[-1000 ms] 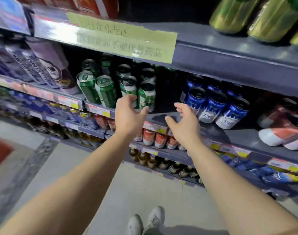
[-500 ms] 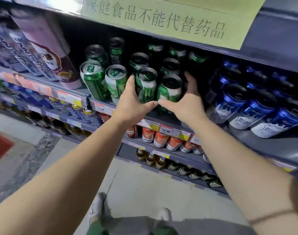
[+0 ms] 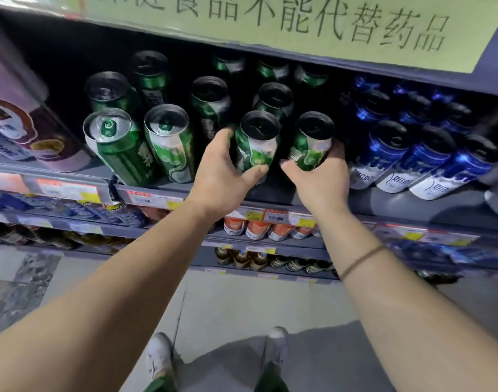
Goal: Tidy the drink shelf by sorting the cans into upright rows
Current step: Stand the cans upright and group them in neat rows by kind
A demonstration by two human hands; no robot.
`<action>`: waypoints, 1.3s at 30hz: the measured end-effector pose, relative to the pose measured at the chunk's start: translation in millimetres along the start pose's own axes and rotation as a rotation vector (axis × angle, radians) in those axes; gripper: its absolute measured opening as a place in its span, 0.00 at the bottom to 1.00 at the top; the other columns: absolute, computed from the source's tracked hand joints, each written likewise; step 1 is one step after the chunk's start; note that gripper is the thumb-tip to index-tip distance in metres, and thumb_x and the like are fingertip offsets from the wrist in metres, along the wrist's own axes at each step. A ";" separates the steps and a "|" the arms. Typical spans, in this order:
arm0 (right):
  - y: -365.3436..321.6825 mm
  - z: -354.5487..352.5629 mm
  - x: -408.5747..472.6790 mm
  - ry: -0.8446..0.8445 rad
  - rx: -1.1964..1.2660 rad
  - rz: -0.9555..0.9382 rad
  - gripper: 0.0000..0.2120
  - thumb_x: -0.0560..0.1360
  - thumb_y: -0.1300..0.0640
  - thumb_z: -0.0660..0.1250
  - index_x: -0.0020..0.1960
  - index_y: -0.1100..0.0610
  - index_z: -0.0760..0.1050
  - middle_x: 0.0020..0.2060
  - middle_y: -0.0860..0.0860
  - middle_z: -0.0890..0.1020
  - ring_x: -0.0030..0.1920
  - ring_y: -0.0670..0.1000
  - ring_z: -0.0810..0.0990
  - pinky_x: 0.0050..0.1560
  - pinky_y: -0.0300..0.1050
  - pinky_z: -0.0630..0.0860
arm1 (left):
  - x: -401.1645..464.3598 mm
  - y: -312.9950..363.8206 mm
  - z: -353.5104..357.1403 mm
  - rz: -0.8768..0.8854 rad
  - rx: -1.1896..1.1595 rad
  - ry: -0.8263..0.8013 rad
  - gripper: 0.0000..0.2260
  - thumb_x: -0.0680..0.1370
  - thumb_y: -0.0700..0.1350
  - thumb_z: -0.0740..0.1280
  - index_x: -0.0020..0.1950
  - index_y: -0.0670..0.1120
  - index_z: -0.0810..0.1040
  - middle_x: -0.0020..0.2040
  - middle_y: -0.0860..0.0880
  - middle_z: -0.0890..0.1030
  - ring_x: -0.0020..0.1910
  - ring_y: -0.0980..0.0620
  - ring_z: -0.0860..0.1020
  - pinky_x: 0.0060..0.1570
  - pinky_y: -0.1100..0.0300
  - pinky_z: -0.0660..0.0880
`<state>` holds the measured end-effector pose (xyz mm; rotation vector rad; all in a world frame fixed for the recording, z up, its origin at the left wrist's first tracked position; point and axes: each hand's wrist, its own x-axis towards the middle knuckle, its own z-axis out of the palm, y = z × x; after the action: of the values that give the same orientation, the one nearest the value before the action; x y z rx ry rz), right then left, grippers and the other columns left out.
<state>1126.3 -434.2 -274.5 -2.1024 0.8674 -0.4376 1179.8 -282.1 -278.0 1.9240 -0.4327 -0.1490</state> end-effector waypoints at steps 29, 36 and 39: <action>23.2 -19.4 4.2 -0.037 0.031 -0.002 0.31 0.68 0.52 0.75 0.66 0.55 0.66 0.54 0.50 0.78 0.55 0.53 0.77 0.48 0.41 0.70 | 58.5 -1.5 26.5 -0.148 -0.198 -0.455 0.20 0.66 0.33 0.77 0.52 0.48 0.76 0.44 0.53 0.83 0.44 0.59 0.82 0.49 0.63 0.77; 16.0 -15.6 2.8 -0.048 -0.021 0.000 0.33 0.68 0.51 0.74 0.69 0.54 0.65 0.57 0.52 0.79 0.58 0.56 0.77 0.48 0.44 0.73 | 31.5 -4.2 33.4 -0.185 -0.200 -0.176 0.29 0.64 0.41 0.81 0.59 0.43 0.70 0.50 0.47 0.82 0.49 0.55 0.82 0.46 0.68 0.77; 14.5 -12.5 2.0 -0.060 -0.019 0.002 0.33 0.67 0.49 0.75 0.67 0.55 0.67 0.56 0.52 0.80 0.57 0.55 0.78 0.47 0.44 0.72 | 17.6 0.8 33.3 -0.209 -0.153 -0.089 0.25 0.68 0.39 0.78 0.57 0.45 0.66 0.48 0.54 0.79 0.44 0.65 0.77 0.38 0.76 0.72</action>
<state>1114.5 -448.9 -278.1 -2.1206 0.8420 -0.3652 1185.8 -317.8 -288.4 1.8132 -0.2705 -0.3946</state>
